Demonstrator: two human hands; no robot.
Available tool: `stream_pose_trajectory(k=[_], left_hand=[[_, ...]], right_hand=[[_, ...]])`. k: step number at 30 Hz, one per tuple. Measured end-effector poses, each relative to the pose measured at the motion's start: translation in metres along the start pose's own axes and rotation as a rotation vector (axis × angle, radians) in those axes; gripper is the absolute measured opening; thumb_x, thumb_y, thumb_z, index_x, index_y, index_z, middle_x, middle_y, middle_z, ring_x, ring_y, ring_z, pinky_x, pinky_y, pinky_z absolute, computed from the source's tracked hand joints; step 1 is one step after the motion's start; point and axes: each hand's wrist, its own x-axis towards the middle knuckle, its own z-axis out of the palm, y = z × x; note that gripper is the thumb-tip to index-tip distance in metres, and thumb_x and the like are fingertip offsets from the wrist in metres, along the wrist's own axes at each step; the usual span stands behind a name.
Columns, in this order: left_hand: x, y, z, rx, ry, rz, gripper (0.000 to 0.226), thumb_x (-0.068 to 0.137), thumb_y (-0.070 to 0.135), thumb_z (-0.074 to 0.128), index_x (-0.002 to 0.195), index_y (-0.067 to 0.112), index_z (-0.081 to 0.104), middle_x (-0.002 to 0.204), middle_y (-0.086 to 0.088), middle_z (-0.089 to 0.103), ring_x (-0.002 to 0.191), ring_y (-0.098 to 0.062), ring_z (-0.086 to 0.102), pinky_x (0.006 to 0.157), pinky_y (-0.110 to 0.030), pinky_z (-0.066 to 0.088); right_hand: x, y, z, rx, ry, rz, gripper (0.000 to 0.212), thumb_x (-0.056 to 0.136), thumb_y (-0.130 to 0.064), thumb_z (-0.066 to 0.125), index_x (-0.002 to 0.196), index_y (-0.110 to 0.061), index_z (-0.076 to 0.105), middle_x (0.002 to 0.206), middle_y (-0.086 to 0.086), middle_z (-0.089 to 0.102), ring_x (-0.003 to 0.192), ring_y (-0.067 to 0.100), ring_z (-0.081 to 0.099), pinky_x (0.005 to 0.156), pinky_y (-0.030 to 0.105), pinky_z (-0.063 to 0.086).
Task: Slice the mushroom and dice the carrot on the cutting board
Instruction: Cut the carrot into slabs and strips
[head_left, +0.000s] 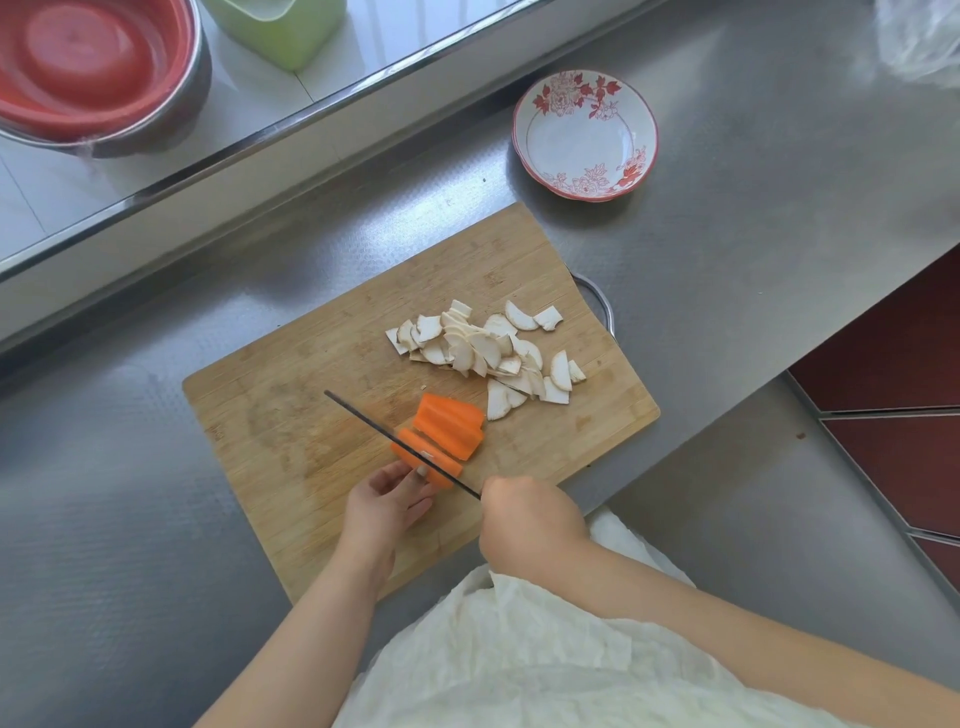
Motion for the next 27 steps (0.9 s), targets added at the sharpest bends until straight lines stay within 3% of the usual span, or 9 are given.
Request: stream_pose_trajectory(k=[5, 11, 16, 27], left_hand=[[0.002, -0.002, 0.0, 0.003, 0.0, 0.004, 0.036, 0.086, 0.018, 0.07, 0.117, 0.002, 0.061, 0.105, -0.012, 0.072, 0.097, -0.023, 0.07, 0.082, -0.031, 0.052], [0.001, -0.002, -0.001, -0.009, -0.008, 0.003, 0.035, 0.087, 0.017, 0.07, 0.117, 0.003, 0.061, 0.105, -0.011, 0.072, 0.097, -0.023, 0.07, 0.083, -0.031, 0.052], [-0.003, 0.001, 0.002, -0.026, 0.002, 0.007, 0.029, 0.087, 0.015, 0.069, 0.113, 0.005, 0.062, 0.102, -0.011, 0.073, 0.094, -0.021, 0.07, 0.081, -0.029, 0.053], [-0.01, 0.003, 0.007, -0.065, 0.019, 0.031, 0.019, 0.088, 0.013, 0.068, 0.106, 0.009, 0.062, 0.099, -0.008, 0.073, 0.089, -0.018, 0.071, 0.078, -0.026, 0.052]], right_hand=[[0.0, -0.004, 0.001, -0.002, 0.001, 0.026, 0.019, 0.091, -0.004, 0.047, 0.106, -0.009, 0.057, 0.102, 0.009, 0.064, 0.094, 0.026, 0.061, 0.064, 0.03, 0.041], [0.002, -0.008, 0.003, -0.016, 0.004, 0.039, 0.02, 0.091, -0.003, 0.047, 0.107, -0.009, 0.058, 0.103, 0.009, 0.064, 0.095, 0.027, 0.062, 0.064, 0.029, 0.042], [0.007, -0.011, 0.002, -0.029, -0.002, 0.053, 0.019, 0.091, -0.002, 0.047, 0.105, -0.009, 0.058, 0.097, 0.009, 0.063, 0.083, 0.025, 0.059, 0.063, 0.029, 0.042], [0.017, -0.016, 0.008, -0.022, 0.001, 0.089, 0.021, 0.093, -0.002, 0.047, 0.107, -0.01, 0.06, 0.107, 0.008, 0.064, 0.098, 0.025, 0.062, 0.069, 0.03, 0.044]])
